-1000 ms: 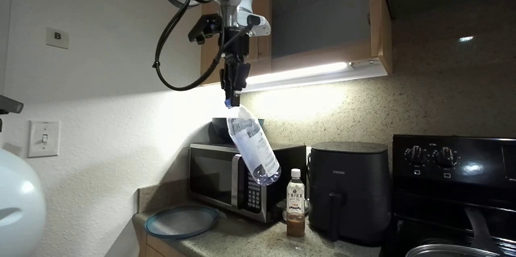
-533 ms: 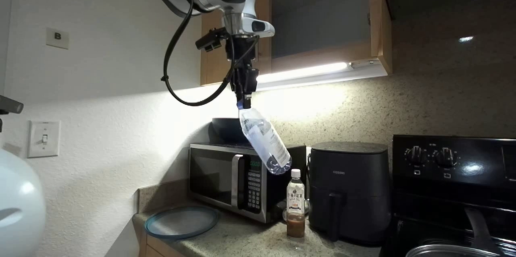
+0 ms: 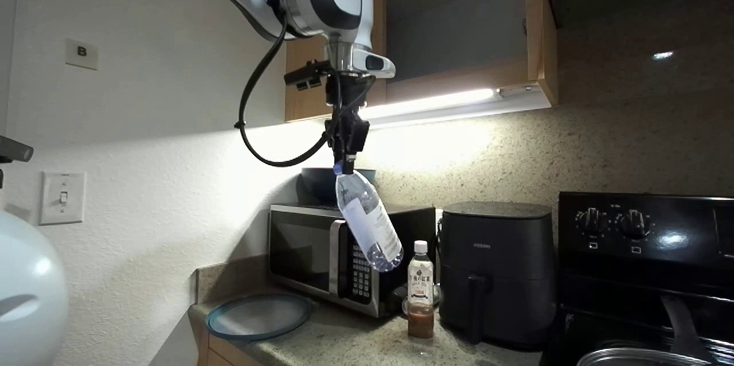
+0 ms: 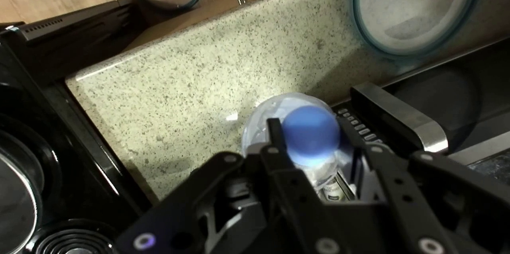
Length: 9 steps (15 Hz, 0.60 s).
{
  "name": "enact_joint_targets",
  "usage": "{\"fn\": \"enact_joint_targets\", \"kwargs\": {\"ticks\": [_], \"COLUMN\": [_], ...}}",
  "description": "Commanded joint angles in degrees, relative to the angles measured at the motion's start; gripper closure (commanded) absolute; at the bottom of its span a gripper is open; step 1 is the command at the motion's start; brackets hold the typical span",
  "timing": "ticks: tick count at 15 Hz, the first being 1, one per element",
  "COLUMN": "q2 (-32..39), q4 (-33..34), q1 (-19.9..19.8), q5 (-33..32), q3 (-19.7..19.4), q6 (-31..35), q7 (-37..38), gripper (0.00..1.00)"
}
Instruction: Remove the bottle from the open cabinet, put it on the counter, put it back in the cabinet and then put it back on the counter
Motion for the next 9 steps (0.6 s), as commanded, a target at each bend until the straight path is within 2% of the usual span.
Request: {"fn": "enact_joint_targets", "kwargs": {"ticks": [1,6,9], "q2": [5.6,11.83,15.67], "q4": [2.09,5.22,8.03], "q1": [0.54,0.23,0.25], "q5": [2.14,2.04,1.78], "q3": [-1.56,-2.3,-2.63], "q6": [-0.67,-5.57,-11.43], "q7": [-3.76,-2.29,-0.98], "gripper": [0.86,0.86,0.86]}}
